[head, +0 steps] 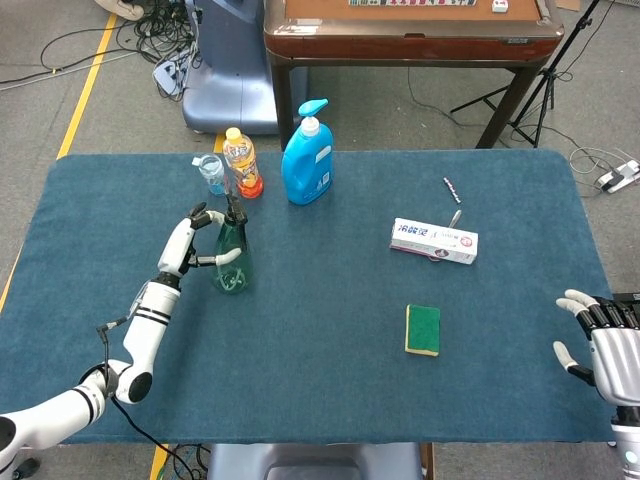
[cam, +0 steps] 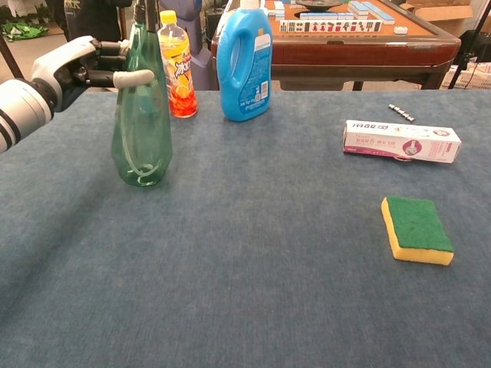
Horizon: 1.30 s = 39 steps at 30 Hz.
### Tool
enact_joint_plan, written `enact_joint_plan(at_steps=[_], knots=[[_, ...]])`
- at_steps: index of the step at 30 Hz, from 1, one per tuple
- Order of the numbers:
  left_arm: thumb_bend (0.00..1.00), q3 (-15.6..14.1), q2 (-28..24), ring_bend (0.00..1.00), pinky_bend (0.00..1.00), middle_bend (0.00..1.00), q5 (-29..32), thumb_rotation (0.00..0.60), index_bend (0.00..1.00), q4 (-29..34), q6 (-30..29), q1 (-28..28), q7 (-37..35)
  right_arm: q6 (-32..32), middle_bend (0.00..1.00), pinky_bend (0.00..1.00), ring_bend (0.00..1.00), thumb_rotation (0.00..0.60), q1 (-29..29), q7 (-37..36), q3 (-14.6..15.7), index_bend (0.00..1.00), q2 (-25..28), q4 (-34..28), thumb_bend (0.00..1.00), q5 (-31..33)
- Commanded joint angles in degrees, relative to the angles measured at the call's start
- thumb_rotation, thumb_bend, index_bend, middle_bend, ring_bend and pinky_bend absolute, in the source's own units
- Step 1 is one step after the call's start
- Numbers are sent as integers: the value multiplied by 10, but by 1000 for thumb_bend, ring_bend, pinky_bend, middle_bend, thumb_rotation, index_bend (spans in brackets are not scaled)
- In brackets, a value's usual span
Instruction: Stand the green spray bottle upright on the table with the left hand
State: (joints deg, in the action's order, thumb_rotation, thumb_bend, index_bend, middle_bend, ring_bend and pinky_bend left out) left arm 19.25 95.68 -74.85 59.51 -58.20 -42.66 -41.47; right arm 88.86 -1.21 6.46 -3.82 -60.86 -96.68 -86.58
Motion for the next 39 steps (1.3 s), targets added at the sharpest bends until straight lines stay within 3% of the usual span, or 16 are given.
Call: enact_joint_plan(at_steps=[1,6,12,17,30,39], knots=[[242,-10,9,233,0,475,-7,600,445,-20,0,-2,-13,1,241,217,193,600,1,0,0,288,0,-1,270,1],[242,-16,6,232,0,472,-10,598,443,-31,3,0,-20,0,242,217,193,600,0,1,0,288,0,-1,270,-1],[241,-25,-12,230,0,471,-17,525,436,-22,-2,8,-23,-1,241,217,193,600,0,2,0,288,1,-2,270,-1],[242,-40,-30,210,0,448,-28,374,415,-6,-7,19,-17,-1,241,218,193,600,-1,2,0,288,1,-3,270,-3],[241,-57,-56,145,0,360,-37,304,333,27,-17,35,-6,1,241,217,193,600,-1,4,0,288,0,-6,270,-8],[242,-64,-67,66,0,221,-40,234,180,42,-16,40,0,4,241,218,193,600,0,2,0,288,2,-7,270,-10]])
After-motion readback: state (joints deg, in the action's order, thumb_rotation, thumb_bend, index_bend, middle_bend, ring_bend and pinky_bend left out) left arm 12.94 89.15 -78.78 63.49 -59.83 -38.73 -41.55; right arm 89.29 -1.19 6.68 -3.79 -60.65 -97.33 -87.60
